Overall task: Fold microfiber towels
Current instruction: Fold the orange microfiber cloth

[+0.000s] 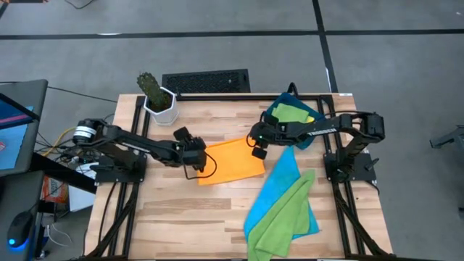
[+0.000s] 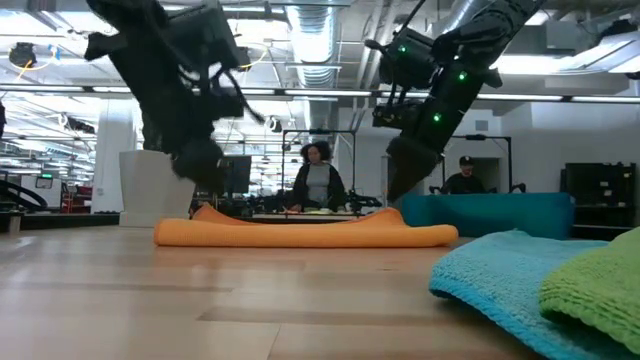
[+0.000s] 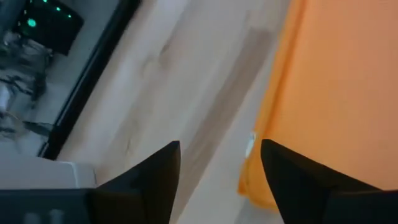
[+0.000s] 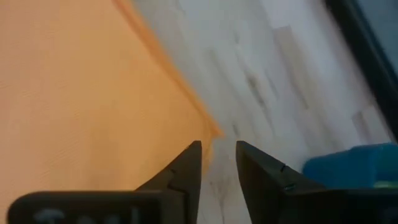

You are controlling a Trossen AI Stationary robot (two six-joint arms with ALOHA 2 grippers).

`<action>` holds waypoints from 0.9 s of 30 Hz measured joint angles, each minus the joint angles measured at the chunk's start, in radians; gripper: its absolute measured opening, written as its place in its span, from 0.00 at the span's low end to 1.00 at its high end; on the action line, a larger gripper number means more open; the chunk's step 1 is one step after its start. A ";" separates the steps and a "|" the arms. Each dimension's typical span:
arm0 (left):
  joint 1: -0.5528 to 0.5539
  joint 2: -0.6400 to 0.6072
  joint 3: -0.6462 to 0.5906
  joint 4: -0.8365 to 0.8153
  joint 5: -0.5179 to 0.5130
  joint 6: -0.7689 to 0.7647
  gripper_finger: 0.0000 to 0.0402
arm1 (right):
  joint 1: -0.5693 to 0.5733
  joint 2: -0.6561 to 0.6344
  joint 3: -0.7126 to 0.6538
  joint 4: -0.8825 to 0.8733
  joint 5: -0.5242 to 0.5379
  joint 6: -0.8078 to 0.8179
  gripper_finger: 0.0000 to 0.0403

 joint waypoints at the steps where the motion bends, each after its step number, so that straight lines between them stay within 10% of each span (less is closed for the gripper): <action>1: 0.000 -0.020 0.002 0.001 0.005 -0.023 0.54 | 0.001 -0.009 0.000 0.012 -0.013 0.000 0.32; 7: -0.039 -0.176 -0.013 0.134 0.030 -0.037 0.52 | 0.024 -0.056 0.000 0.108 -0.051 -0.041 0.32; 13: -0.111 -0.220 -0.224 0.681 0.090 -0.035 0.45 | 0.080 -0.105 -0.203 0.506 -0.169 0.066 0.25; 19: -0.227 -0.108 -0.372 1.083 0.138 -0.096 0.26 | 0.267 -0.097 -0.442 0.945 -0.141 0.145 0.08; 27: -0.339 0.143 -0.272 1.089 0.082 -0.074 0.02 | 0.360 0.043 -0.470 1.037 -0.058 0.241 0.06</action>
